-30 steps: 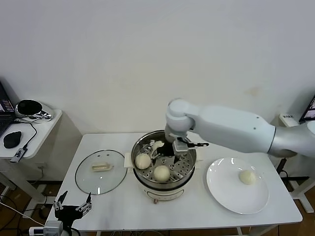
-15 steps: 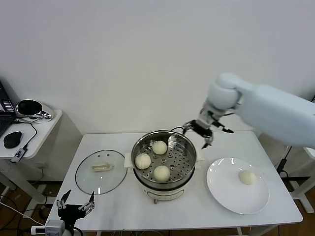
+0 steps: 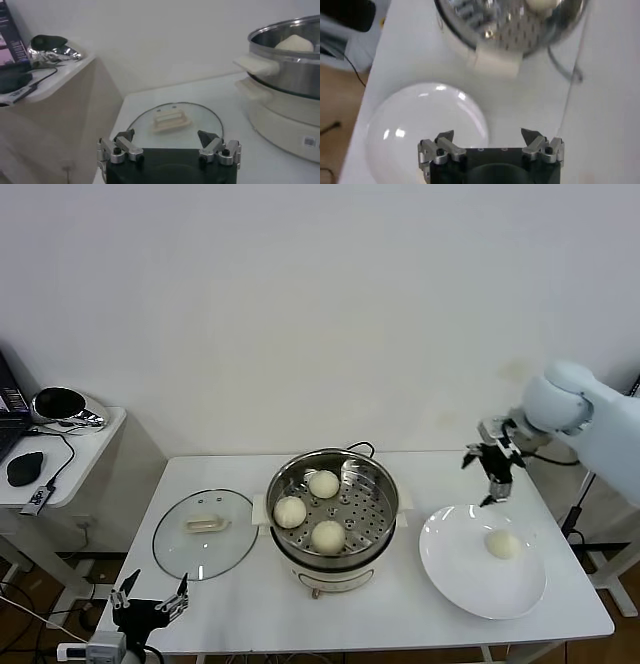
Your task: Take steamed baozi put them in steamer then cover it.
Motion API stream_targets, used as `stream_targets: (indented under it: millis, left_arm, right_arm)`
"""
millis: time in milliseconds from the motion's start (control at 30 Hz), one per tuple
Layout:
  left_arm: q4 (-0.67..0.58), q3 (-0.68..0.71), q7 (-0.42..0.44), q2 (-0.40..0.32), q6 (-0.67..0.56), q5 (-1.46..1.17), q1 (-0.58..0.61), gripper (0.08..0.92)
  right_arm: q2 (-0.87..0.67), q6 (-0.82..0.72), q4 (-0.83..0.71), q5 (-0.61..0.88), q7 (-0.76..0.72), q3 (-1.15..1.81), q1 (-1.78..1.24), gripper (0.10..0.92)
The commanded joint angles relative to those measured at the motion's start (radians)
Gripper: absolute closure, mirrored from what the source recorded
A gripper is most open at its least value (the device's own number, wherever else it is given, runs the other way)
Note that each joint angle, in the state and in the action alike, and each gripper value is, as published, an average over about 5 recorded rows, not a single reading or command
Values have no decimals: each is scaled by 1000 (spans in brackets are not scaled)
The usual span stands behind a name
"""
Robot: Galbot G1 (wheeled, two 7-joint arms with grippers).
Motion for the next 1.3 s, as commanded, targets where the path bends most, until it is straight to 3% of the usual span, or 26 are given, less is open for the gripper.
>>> stream_targets:
  millis: [33, 267, 633, 1300]
  left_arm:
    - [11, -4, -2, -3, 0, 3, 6, 177]
    - [16, -8, -2, -7, 1, 9, 12, 177]
    - [38, -9, 2, -8, 6, 14, 8, 177]
    - [44, -11, 1, -4, 7, 17, 14, 177]
  right_arm:
    - [-41, -17, -83, -157, 5, 253, -303, 203]
    - [45, 131, -215, -186, 46, 299, -368, 203]
    - [116, 229, -300, -281, 59, 338, -425, 203]
    - [165, 269, -361, -378, 97, 368, -460, 203]
